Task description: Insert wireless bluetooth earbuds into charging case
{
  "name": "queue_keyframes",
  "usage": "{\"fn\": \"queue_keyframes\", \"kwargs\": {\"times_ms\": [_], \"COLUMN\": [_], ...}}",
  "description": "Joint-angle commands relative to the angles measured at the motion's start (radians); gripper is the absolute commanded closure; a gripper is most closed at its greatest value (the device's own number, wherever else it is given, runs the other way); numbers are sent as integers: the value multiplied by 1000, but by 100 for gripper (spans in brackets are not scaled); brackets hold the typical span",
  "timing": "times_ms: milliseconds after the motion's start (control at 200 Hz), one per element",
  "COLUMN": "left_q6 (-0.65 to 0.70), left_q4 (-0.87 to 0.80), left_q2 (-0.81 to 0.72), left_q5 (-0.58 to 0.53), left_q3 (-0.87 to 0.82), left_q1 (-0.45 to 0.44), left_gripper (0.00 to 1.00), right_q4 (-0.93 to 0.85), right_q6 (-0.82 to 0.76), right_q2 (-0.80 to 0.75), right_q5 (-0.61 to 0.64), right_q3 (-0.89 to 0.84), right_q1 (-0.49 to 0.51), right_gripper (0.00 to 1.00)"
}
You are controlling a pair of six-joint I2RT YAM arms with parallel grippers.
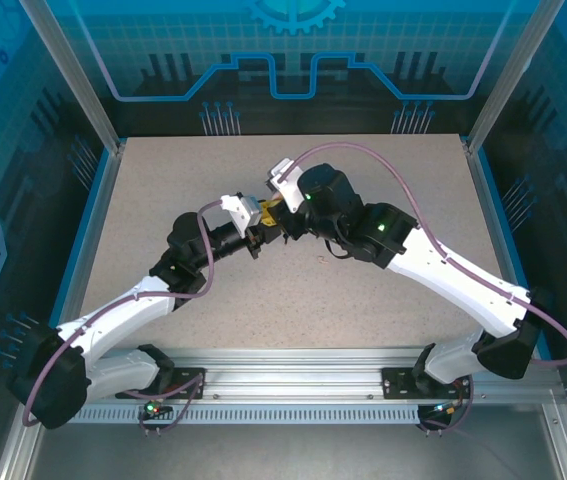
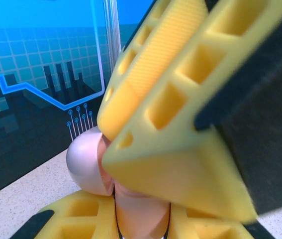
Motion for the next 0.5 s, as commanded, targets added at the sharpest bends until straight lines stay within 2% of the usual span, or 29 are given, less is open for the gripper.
{"fn": "queue_keyframes", "kwargs": {"times_ms": [0,325,495], "left_q6": [20,12,12], "left_q4": [26,24,24], "left_q2": [-16,-16,-21], "left_q5": [4,7,7], "left_q3": [32,21,17], "left_q1": [-8,-7,-7], "left_gripper": [100,100,100], "right_q4": [-16,-55,-62], "right_q6": [13,59,84], "right_q2": [17,56,65], "right_q5": [22,23,5], "right_q3": [42,169,200], "right_q1": [15,-8,-29], "right_gripper": [66,48,46]}}
